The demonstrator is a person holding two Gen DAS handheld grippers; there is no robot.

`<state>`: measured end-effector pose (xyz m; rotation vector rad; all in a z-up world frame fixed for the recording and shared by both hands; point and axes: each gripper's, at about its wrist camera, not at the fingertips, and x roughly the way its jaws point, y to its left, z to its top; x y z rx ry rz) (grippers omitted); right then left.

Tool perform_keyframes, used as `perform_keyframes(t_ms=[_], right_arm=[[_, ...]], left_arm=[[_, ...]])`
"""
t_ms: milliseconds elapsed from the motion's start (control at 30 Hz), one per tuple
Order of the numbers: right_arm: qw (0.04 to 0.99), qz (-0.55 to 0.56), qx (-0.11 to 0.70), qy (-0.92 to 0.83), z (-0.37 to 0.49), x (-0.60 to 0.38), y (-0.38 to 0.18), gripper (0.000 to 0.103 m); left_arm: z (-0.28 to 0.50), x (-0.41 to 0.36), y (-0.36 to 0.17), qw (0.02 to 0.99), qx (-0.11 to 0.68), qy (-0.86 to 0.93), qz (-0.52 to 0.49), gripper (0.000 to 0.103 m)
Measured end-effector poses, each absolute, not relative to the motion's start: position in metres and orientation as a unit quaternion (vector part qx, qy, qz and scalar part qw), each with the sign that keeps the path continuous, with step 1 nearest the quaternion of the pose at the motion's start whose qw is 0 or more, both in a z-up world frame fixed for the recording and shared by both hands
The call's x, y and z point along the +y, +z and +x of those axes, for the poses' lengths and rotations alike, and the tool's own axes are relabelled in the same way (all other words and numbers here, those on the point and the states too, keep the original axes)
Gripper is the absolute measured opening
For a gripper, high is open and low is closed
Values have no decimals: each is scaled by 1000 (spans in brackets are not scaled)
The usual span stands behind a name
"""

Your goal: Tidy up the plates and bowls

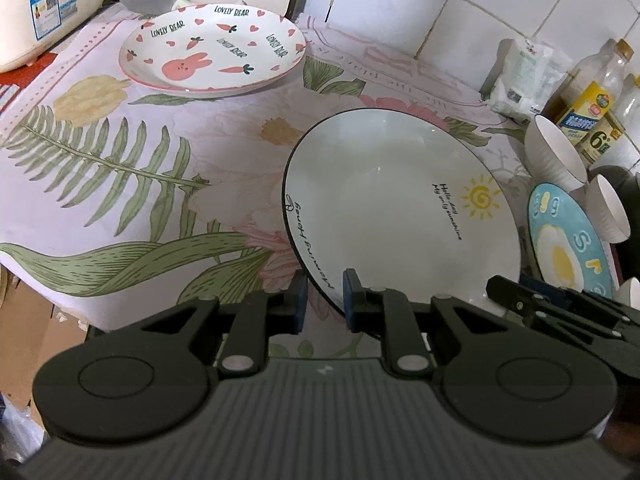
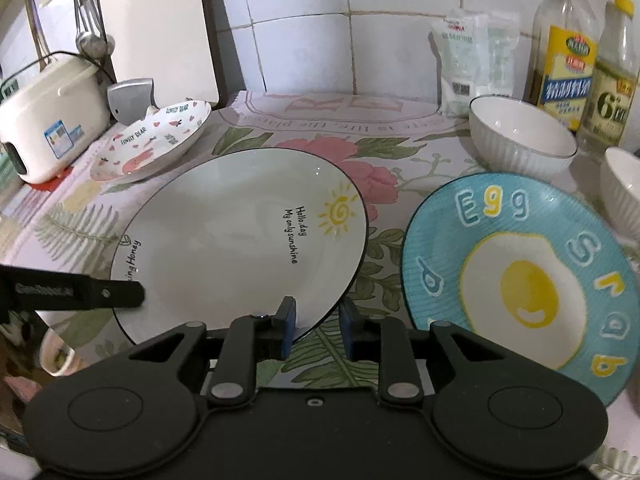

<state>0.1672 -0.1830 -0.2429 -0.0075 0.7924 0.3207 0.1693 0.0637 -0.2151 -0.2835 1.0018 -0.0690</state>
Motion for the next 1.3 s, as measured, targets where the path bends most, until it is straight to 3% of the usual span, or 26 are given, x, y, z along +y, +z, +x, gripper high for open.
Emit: perform_keyframes(t_ms=[67, 167, 300, 767, 933, 1000, 1300], right_arm=[[912, 2, 378, 157, 162, -188, -237, 35], [915, 18, 370, 158, 150, -199, -225, 53], [923, 28, 352, 155, 133, -218, -204, 65], [947, 30, 292, 133, 64, -288, -142, 73], [954, 28, 275, 120, 41, -305, -132, 77], [959, 33, 261, 107, 31, -314, -128, 83], [969, 54, 229, 74, -1, -360, -128, 85]], left_arm=[[164, 64, -206, 869, 477, -38, -125, 23], [154, 63, -189, 875, 469, -44, -112, 33], [141, 56, -163, 883, 455, -64, -95, 42], [97, 3, -102, 891, 438, -117, -24, 64], [85, -18, -94, 893, 430, -135, -17, 72], [80, -27, -91, 894, 427, -139, -16, 75], [63, -74, -96, 898, 412, -155, -4, 87]])
